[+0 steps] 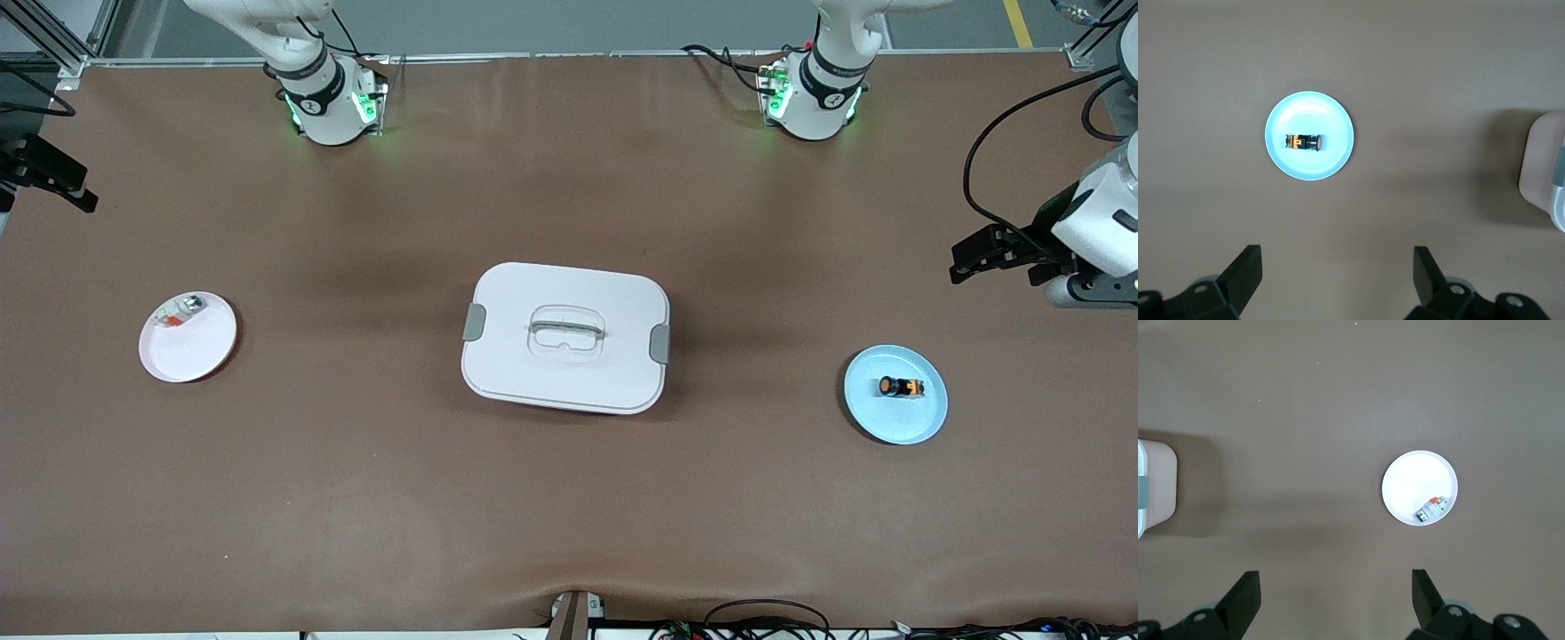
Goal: Transfer orange switch to right arm and place
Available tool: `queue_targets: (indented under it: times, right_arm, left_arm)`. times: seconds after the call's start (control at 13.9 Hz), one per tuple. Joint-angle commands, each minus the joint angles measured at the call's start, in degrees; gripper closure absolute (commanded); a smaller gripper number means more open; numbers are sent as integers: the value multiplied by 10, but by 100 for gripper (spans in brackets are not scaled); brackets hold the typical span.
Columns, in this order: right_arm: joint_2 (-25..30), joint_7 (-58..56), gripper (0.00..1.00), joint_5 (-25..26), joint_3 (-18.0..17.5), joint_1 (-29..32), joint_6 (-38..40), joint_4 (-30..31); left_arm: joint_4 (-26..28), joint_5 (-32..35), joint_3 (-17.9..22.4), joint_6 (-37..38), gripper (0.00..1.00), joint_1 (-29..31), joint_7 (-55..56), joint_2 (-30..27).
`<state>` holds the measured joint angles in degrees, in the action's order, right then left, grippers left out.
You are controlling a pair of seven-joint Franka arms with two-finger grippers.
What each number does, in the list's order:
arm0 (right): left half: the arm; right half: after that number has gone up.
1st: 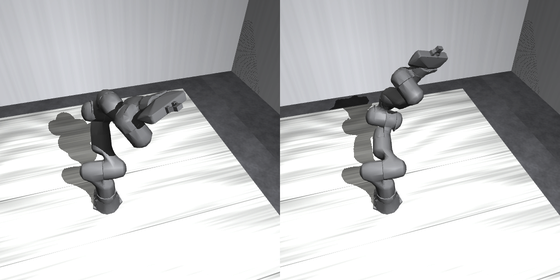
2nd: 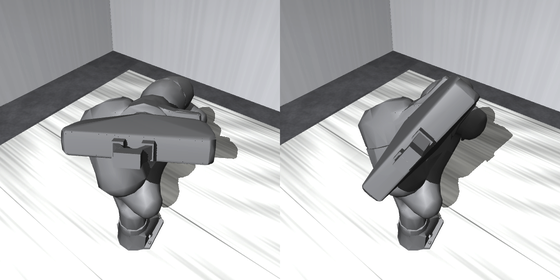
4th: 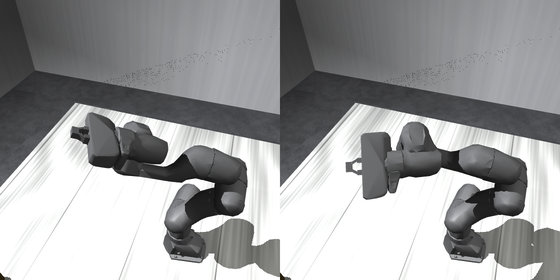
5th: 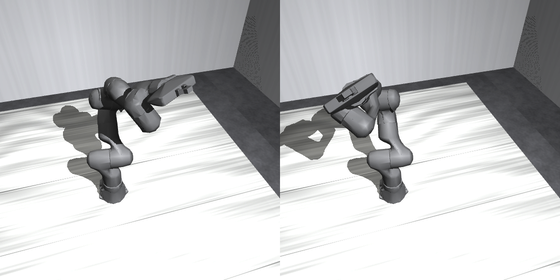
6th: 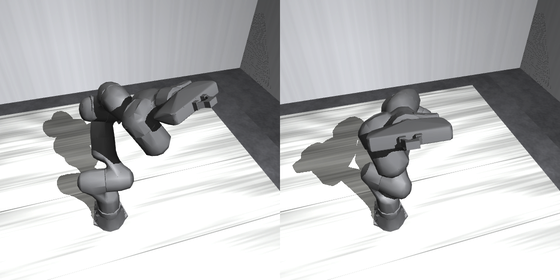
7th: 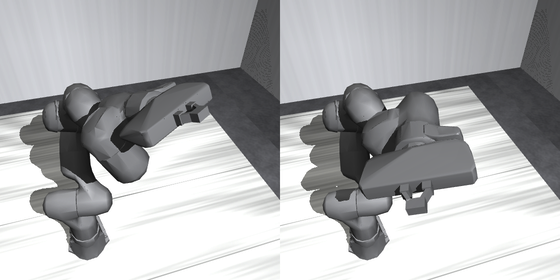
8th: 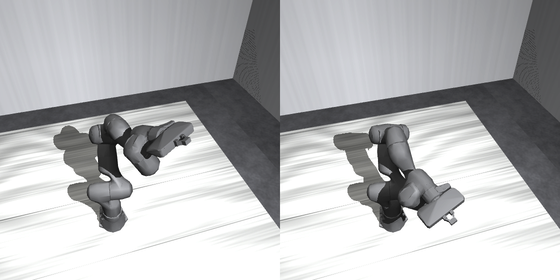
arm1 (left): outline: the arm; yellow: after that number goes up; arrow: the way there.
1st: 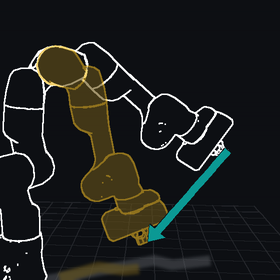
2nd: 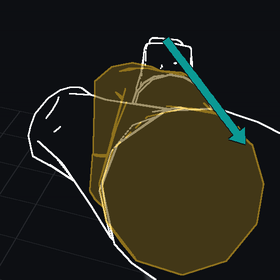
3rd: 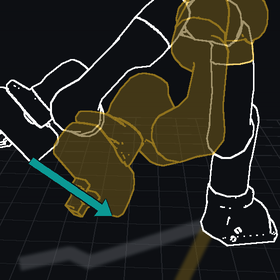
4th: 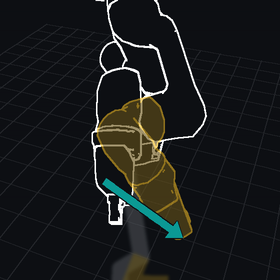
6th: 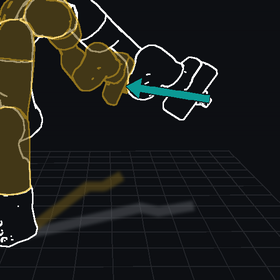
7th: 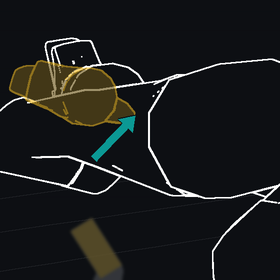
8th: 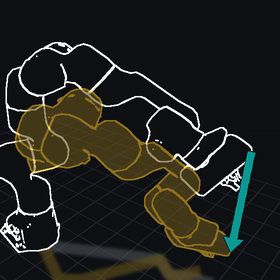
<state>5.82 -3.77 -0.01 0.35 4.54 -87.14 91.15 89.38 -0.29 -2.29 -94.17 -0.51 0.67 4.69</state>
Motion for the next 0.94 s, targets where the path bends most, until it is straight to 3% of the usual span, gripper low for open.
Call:
queue_targets:
  times: [0.0,0.86]
  right_arm:
    - [2,44,0,1,-8,-8,11,-6]
    - [5,54,0,12,-3,-16,9,-8]
  left_arm:
    - [-4,0,0,8,0,2,-10,0]
    - [-4,-6,2,8,0,7,-27,-1]
